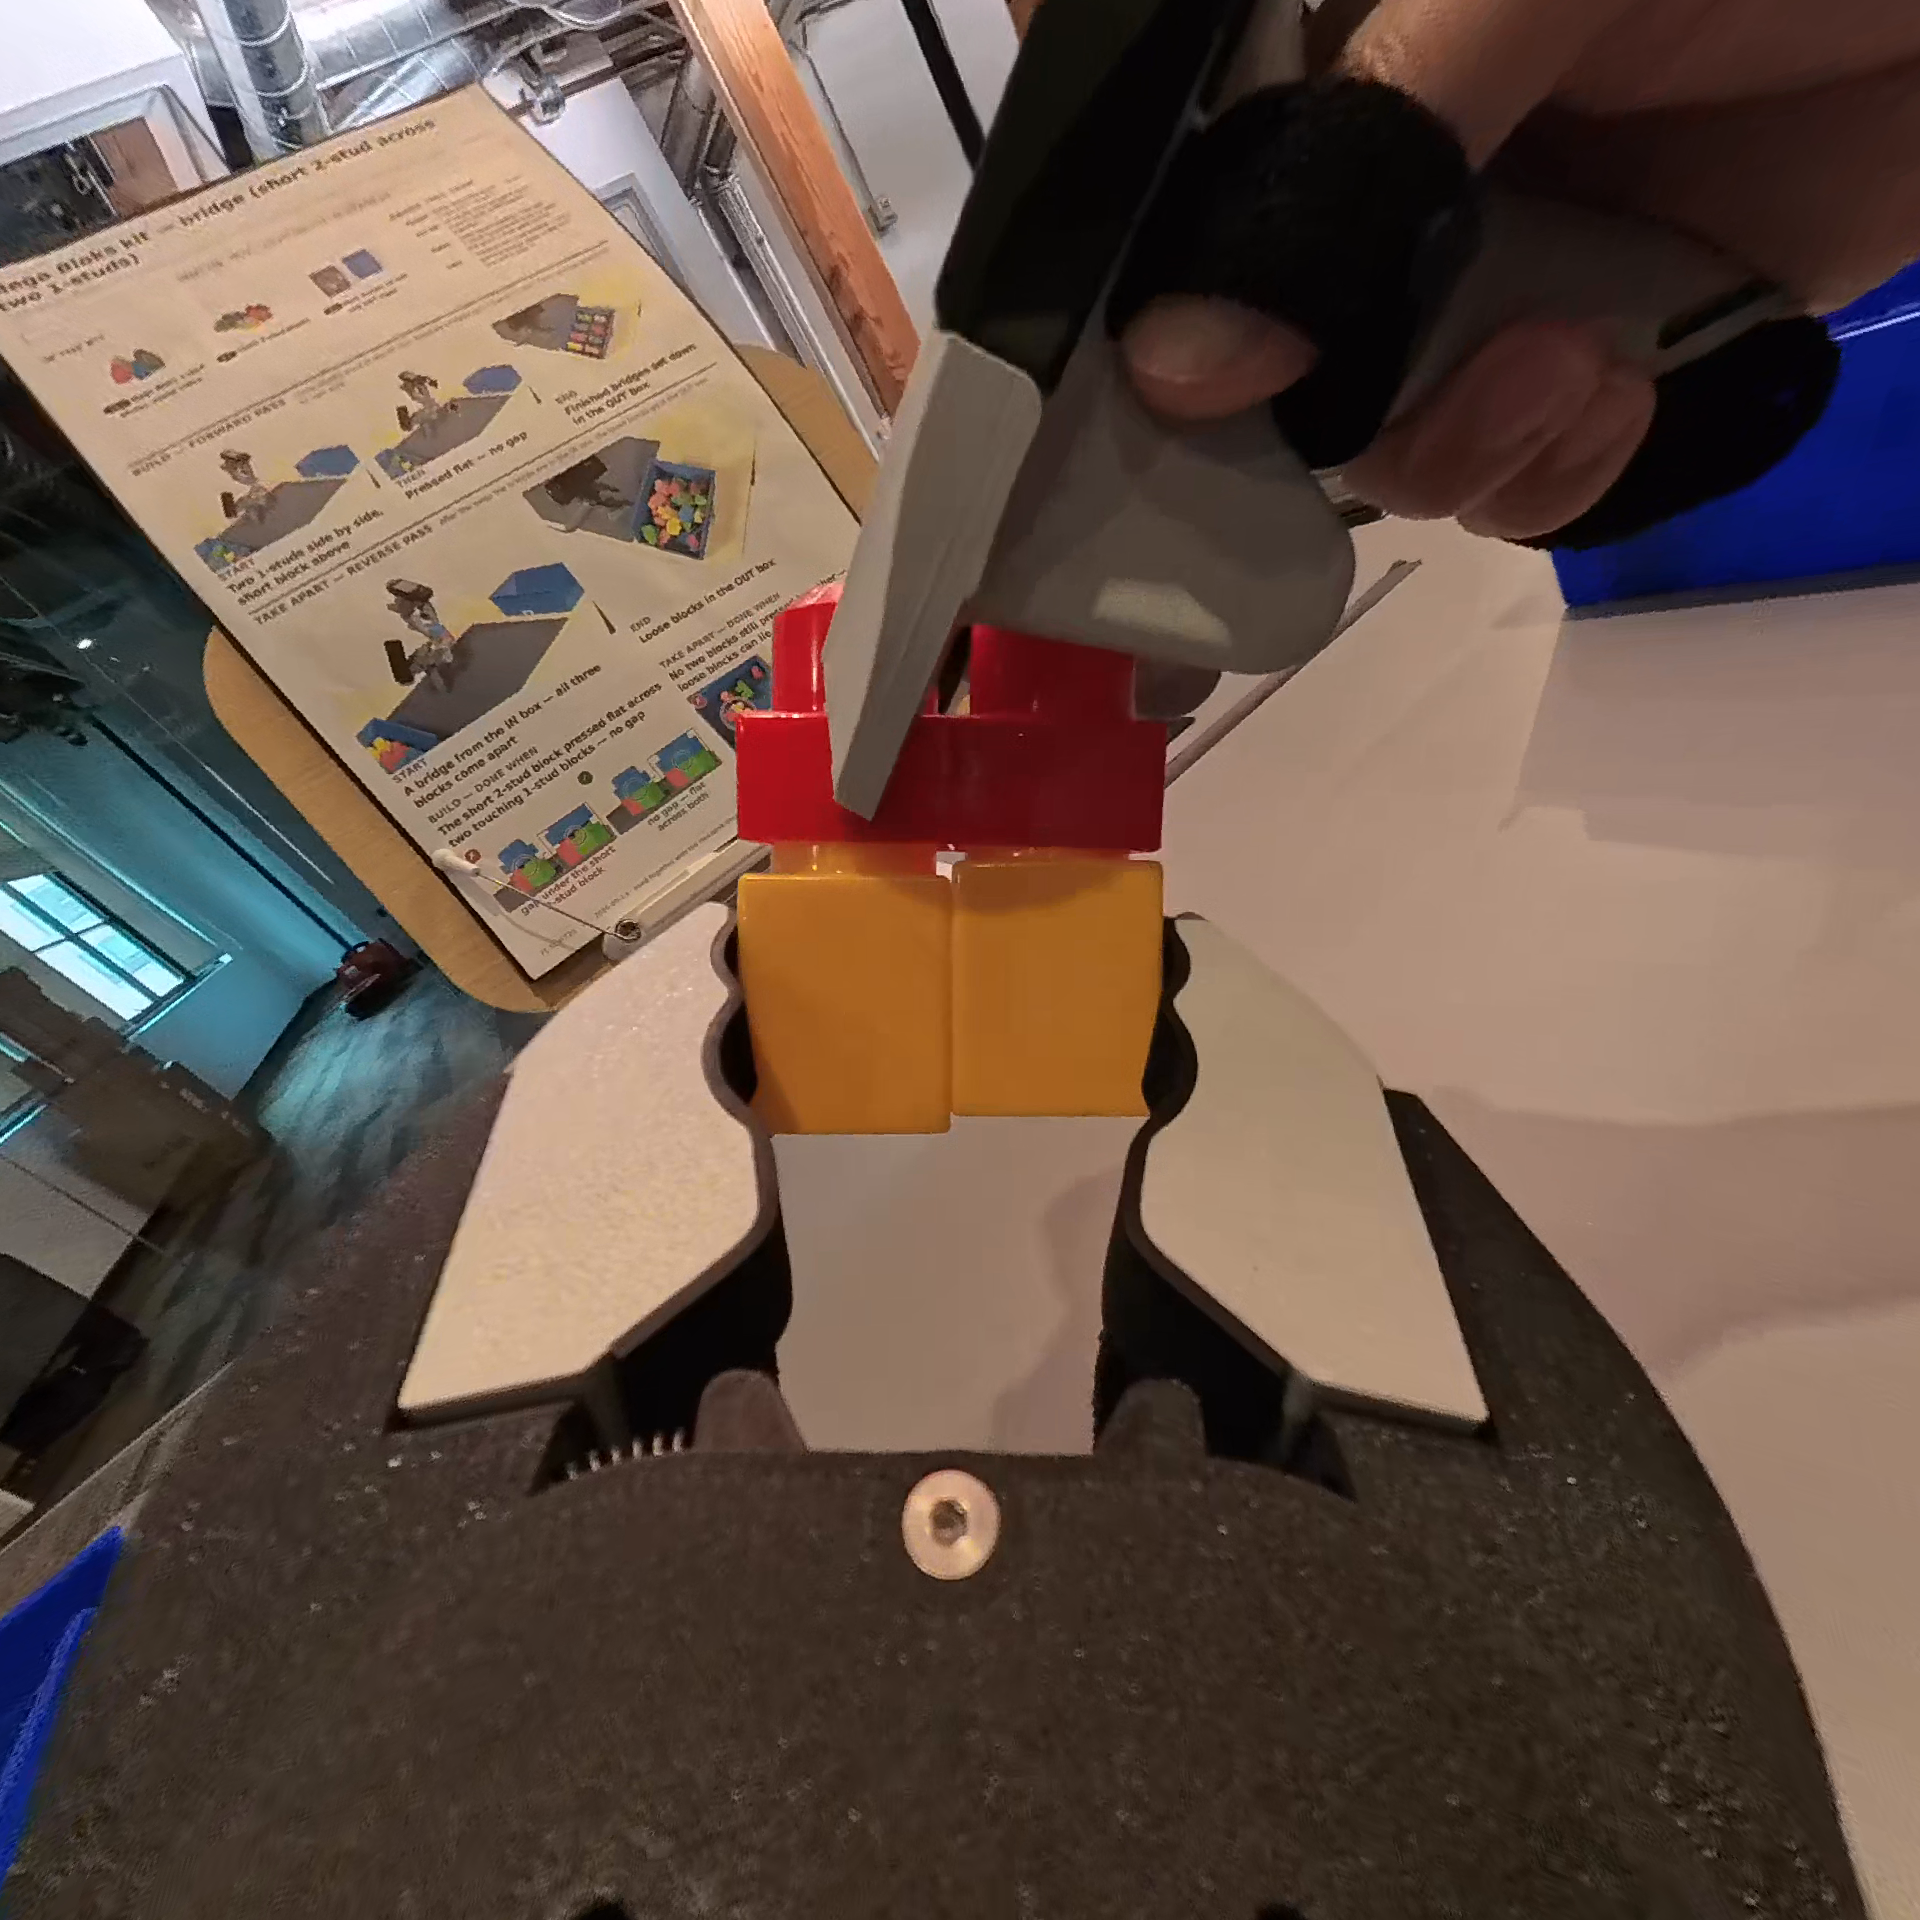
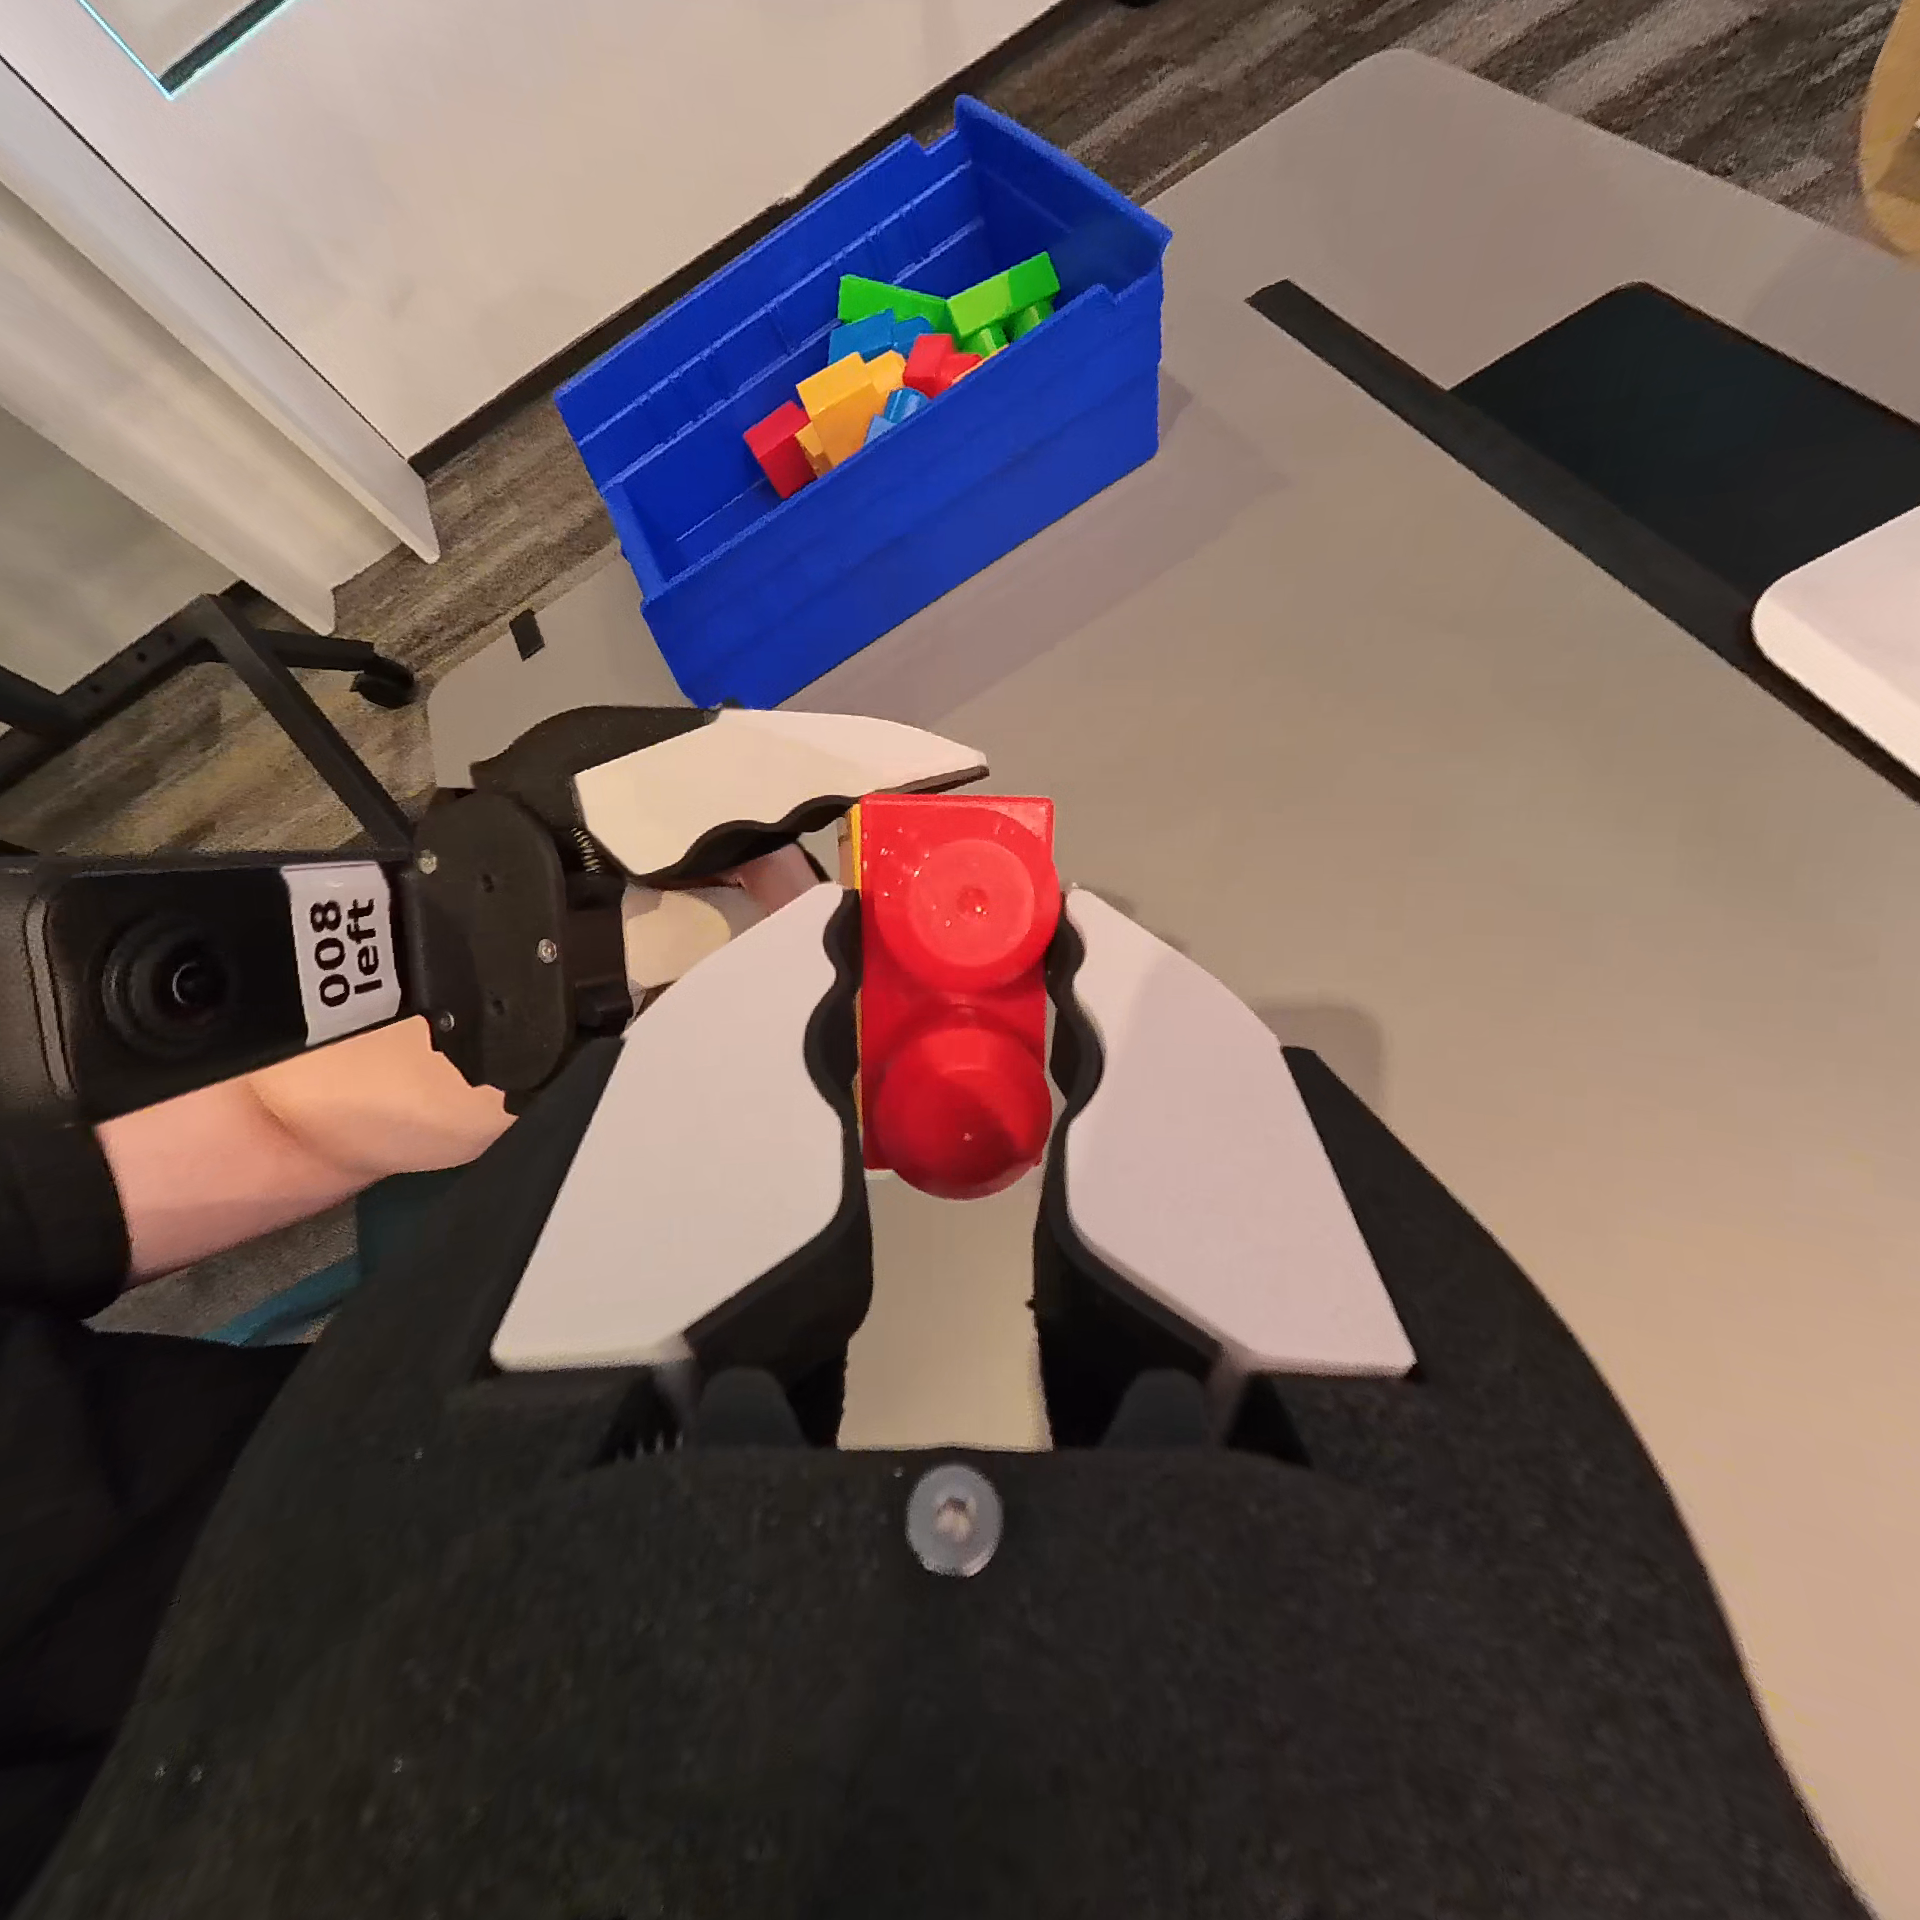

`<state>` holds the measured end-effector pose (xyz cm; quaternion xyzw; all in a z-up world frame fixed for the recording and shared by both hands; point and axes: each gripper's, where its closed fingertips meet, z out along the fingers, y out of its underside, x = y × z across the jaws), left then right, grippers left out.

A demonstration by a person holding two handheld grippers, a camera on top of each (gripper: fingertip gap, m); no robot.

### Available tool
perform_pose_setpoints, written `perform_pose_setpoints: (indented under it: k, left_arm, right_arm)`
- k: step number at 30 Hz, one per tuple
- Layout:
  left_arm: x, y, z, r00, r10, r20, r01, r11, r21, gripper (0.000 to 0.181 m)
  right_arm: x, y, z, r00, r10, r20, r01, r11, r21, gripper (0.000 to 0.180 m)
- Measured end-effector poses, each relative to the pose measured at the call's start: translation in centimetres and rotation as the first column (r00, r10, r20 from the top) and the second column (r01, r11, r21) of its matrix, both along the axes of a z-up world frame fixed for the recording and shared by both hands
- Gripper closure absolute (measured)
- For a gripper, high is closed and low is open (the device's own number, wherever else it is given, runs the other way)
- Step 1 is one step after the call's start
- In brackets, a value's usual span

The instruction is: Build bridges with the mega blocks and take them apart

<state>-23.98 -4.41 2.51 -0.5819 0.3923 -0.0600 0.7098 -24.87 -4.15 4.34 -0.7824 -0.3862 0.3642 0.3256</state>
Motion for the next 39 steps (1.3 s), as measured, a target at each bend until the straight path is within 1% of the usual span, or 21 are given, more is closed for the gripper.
perform_pose_setpoints:
  k: [6, 9, 13, 18, 22, 25, 26, 29, 30, 33, 35, 37, 39]
  left_arm:
    - [0.3, -0.3, -0.1, 1.0, -0.006, -0.01, 0.006, 1.0, 0.012, 0.106]
    - [0.2, -0.6, 0.3, 1.0, -0.019, 0.01, 0.019, 1.0, 0.018, 0.107]
    - [0.2, -0.6, 0.1, 1.0, -0.014, 0.006, 0.013, 1.0, 0.018, 0.107]
    - [0.0, -0.7, 0.7, 0.999, -0.008, 0.043, 0.007, 1.0, 0.021, 0.107]
    - [0.0, -0.9, 0.6, 0.999, -0.009, 0.05, 0.009, 1.0, 0.01, 0.107]
    - [-0.2, -0.5, 1.1, 0.998, -0.007, 0.069, 0.006, 1.0, 0.018, 0.106]
    - [-0.2, -0.5, 1.5, 0.997, -0.015, 0.081, 0.013, 1.0, 0.024, 0.106]
    - [-0.2, -0.6, 1.9, 0.996, -0.004, 0.084, 0.001, 0.999, 0.032, 0.106]
    - [-0.5, -0.5, 1.7, 0.997, 0.005, 0.082, -0.007, 1.0, 0.03, 0.106]
    - [-1.1, -0.2, 1.7, 0.995, 0.014, 0.102, -0.015, 1.0, 0.013, 0.106]
    - [-1.1, -0.1, 1.7, 0.995, 0.016, 0.1, -0.018, 1.0, 0.014, 0.106]
    - [-0.9, -0.2, 1.7, 0.996, 0.013, 0.092, -0.014, 1.0, 0.017, 0.106]
    - [-0.7, -0.3, 1.7, 0.996, 0.009, 0.085, -0.011, 1.0, 0.022, 0.106]
  right_arm:
    - [0.2, -0.4, -0.2, 1.0, 0.02, -0.011, -0.021, 1.0, -0.022, 0.146]
    - [-0.1, -0.7, 0.1, 0.997, 0.041, -0.061, -0.044, 0.998, -0.043, 0.146]
    - [-0.1, -0.7, -0.1, 0.997, 0.047, -0.069, -0.051, 0.998, -0.049, 0.146]
    - [-0.5, -0.8, 0.5, 0.987, 0.049, -0.156, -0.058, 0.997, -0.053, 0.146]
    - [-0.6, -0.8, 0.2, 0.977, 0.041, -0.209, -0.055, 0.997, -0.061, 0.146]
    - [-0.8, -0.2, 1.1, 0.964, 0.018, -0.265, -0.018, 1.0, 0.001, 0.146]
    - [-0.8, -0.3, 1.6, 0.962, 0.029, -0.27, -0.025, 1.0, 0.017, 0.146]
    - [0.1, -0.4, 2.3, 0.969, 0.021, -0.245, -0.004, 0.998, 0.068, 0.147]
    - [0.5, -0.3, 2.3, 0.973, 0.01, -0.232, 0.006, 0.997, 0.071, 0.144]
    - [1.4, -0.4, 1.4, 0.984, -0.013, -0.18, 0.024, 0.998, 0.06, 0.14]
    - [1.2, -0.7, 1.5, 0.979, -0.002, -0.205, 0.009, 0.999, 0.032, 0.144]
    - [0.9, -1.2, 1.3, 0.978, 0.021, -0.209, -0.027, 0.999, -0.025, 0.139]
    - [0.6, -1.7, 1.1, 0.975, 0.044, -0.219, -0.062, 0.995, -0.073, 0.14]
